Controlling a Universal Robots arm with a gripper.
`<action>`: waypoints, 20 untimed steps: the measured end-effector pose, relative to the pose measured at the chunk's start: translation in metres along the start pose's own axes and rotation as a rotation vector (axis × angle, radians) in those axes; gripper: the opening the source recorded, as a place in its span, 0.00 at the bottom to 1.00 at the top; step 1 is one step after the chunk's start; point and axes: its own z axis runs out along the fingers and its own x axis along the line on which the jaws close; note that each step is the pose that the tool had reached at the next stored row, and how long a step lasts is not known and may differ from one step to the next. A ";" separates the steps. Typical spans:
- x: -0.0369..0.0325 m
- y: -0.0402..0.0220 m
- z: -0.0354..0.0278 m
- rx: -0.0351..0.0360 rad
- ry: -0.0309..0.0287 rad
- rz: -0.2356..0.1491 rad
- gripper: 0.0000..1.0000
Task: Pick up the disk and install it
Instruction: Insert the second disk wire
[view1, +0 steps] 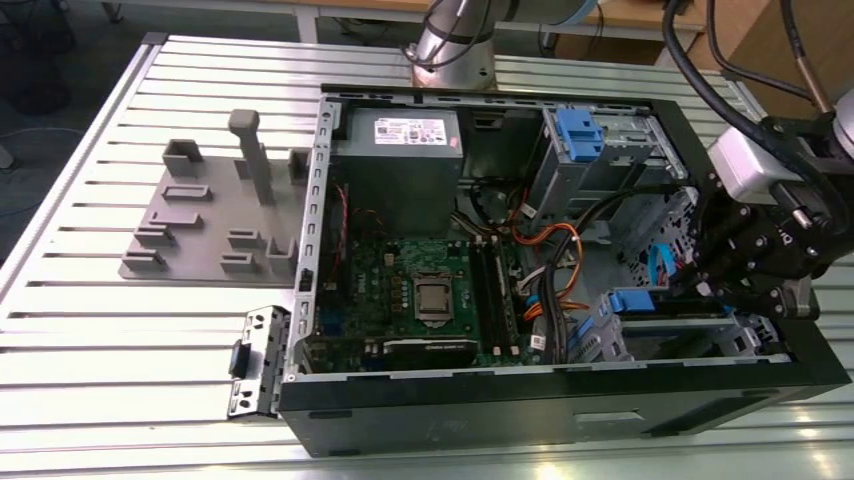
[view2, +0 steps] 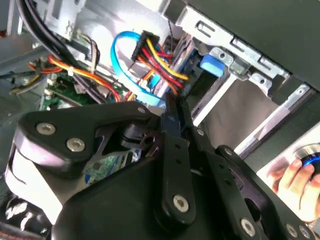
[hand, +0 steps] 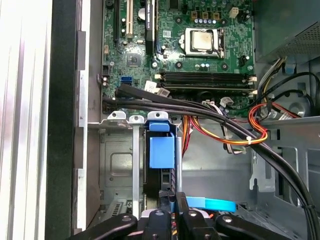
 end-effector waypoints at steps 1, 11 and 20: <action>0.0001 0.0000 0.0004 0.0000 -0.0002 0.000 0.16; 0.0004 -0.0001 0.0017 -0.0001 -0.0002 -0.002 0.16; 0.0001 0.0001 -0.0018 -0.0002 -0.0004 -0.002 0.24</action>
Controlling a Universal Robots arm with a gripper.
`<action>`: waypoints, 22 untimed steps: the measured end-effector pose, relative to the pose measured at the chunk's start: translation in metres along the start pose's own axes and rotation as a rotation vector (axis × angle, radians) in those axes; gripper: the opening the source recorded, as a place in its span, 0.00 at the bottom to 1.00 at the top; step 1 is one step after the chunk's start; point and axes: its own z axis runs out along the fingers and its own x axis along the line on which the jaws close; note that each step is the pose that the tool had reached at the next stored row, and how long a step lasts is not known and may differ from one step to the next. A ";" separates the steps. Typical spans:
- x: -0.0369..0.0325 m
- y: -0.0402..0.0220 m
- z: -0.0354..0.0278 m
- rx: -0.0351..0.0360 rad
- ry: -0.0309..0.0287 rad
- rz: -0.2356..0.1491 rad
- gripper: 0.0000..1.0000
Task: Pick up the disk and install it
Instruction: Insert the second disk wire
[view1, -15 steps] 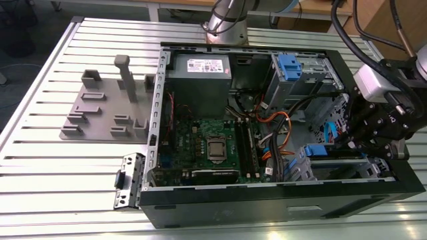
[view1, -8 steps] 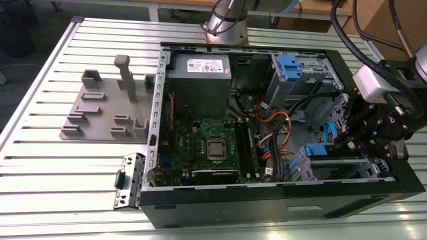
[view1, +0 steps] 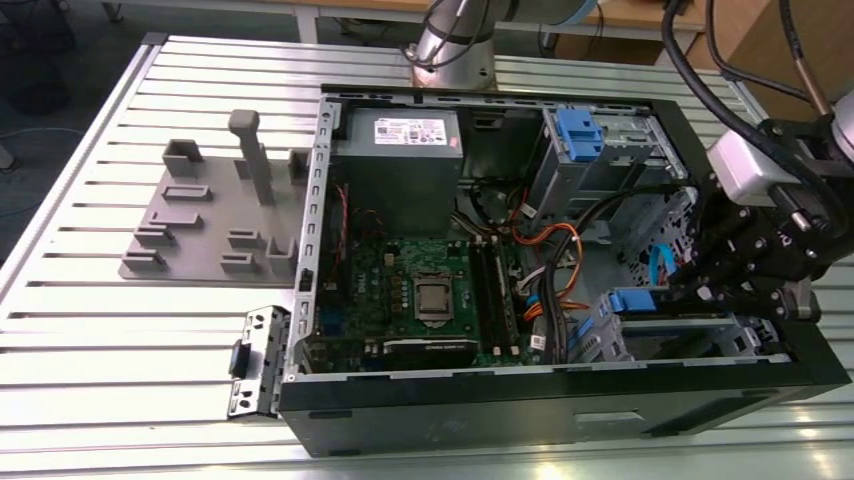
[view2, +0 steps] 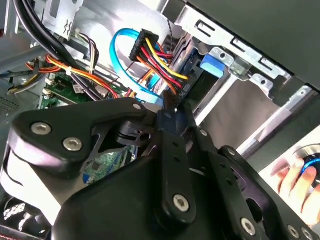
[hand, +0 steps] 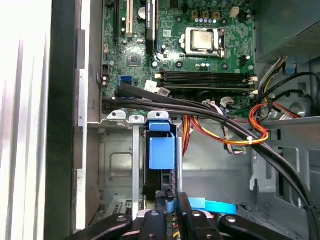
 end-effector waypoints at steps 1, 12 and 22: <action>-0.0003 0.0003 -0.0037 0.0001 0.0002 0.000 0.24; -0.0020 0.0005 -0.0065 -0.0021 -0.0004 0.000 0.10; 0.0001 -0.0032 0.0035 -0.0212 -0.0020 0.002 0.10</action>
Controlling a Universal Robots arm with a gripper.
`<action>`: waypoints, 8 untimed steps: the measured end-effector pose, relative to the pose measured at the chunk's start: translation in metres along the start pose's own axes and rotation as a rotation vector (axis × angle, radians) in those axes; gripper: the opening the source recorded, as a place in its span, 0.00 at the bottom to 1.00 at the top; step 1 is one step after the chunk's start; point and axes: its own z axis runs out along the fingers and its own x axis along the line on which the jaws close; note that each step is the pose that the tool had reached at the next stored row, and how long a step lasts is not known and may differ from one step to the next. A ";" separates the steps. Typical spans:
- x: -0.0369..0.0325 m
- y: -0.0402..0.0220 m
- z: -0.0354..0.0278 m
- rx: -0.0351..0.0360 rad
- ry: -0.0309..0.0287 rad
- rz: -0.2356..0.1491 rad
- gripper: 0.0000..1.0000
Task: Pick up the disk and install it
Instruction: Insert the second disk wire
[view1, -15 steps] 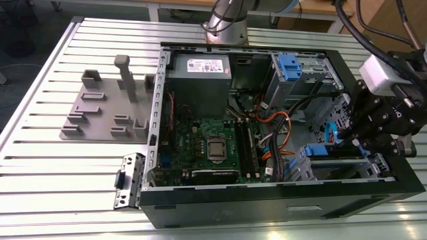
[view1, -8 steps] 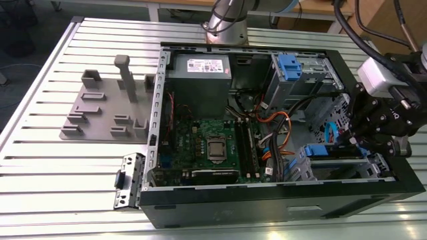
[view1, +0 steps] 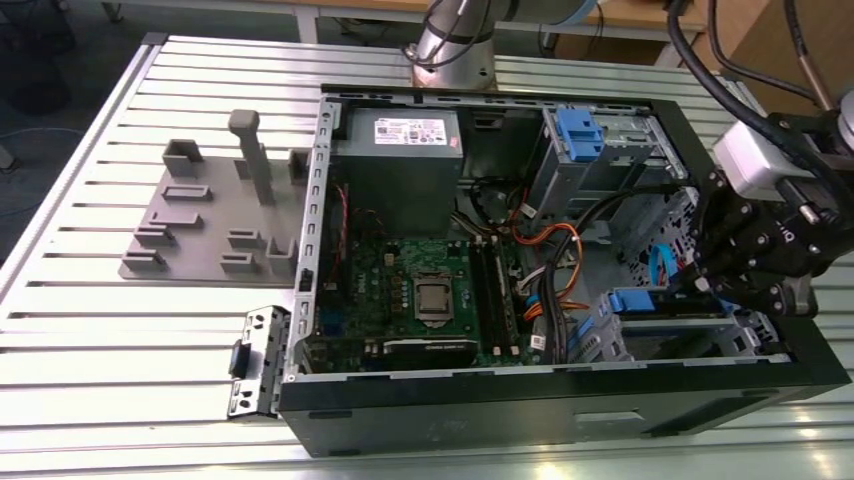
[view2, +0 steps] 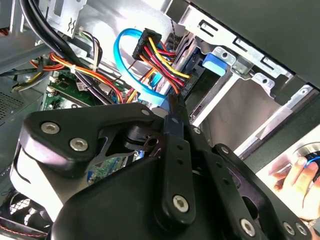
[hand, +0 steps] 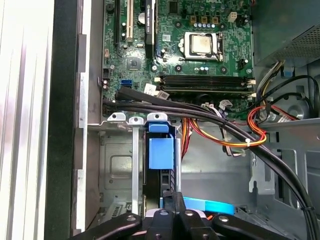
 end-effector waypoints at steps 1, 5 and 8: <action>0.0000 -0.0004 0.0000 0.0000 -0.0001 0.000 0.10; -0.0008 -0.0028 -0.0051 0.0004 -0.0048 -0.001 0.10; -0.0013 -0.0033 -0.0170 0.0000 -0.0016 0.000 0.10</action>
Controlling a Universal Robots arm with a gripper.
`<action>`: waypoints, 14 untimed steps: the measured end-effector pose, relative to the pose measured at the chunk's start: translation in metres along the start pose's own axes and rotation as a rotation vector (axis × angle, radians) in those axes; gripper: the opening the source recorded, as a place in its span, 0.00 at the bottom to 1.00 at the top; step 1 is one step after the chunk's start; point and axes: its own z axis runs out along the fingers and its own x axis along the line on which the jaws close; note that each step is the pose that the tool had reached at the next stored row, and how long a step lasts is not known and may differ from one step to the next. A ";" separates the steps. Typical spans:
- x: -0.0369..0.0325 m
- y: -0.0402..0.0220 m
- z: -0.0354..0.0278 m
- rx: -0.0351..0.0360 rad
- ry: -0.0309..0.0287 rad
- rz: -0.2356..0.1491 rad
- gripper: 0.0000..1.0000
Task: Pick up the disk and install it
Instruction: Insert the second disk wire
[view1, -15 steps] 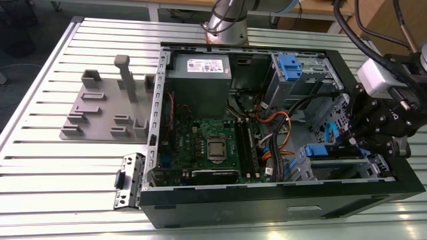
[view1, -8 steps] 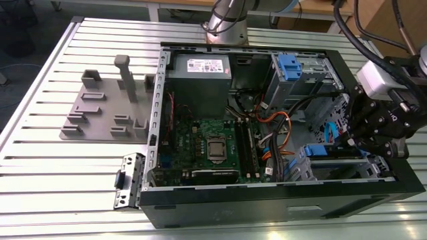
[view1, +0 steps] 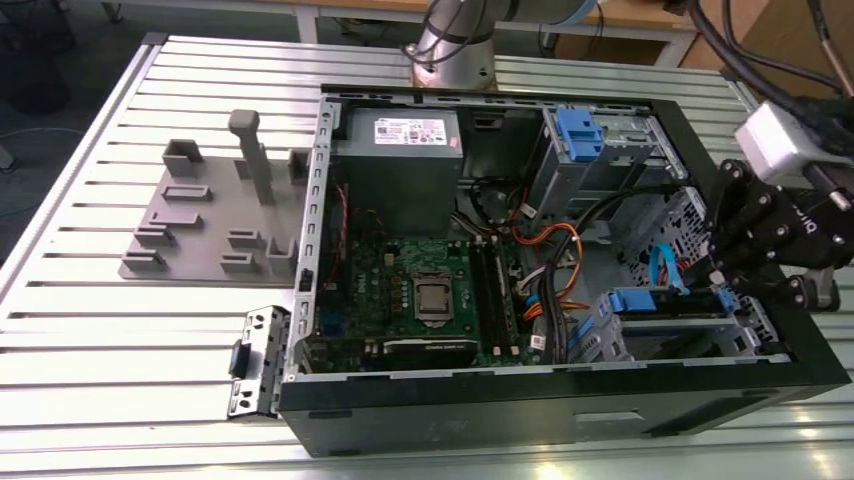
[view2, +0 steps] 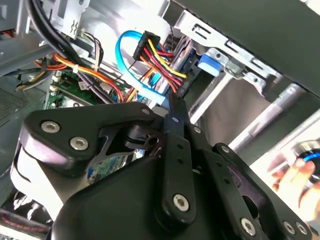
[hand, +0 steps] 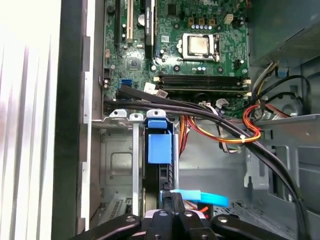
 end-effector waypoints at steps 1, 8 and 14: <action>-0.0002 -0.0005 -0.0027 0.0000 -0.0001 0.000 0.10; -0.0010 -0.0017 -0.0142 0.0001 0.0000 0.000 0.10; -0.0011 -0.0017 -0.0144 0.0001 0.0002 0.000 0.10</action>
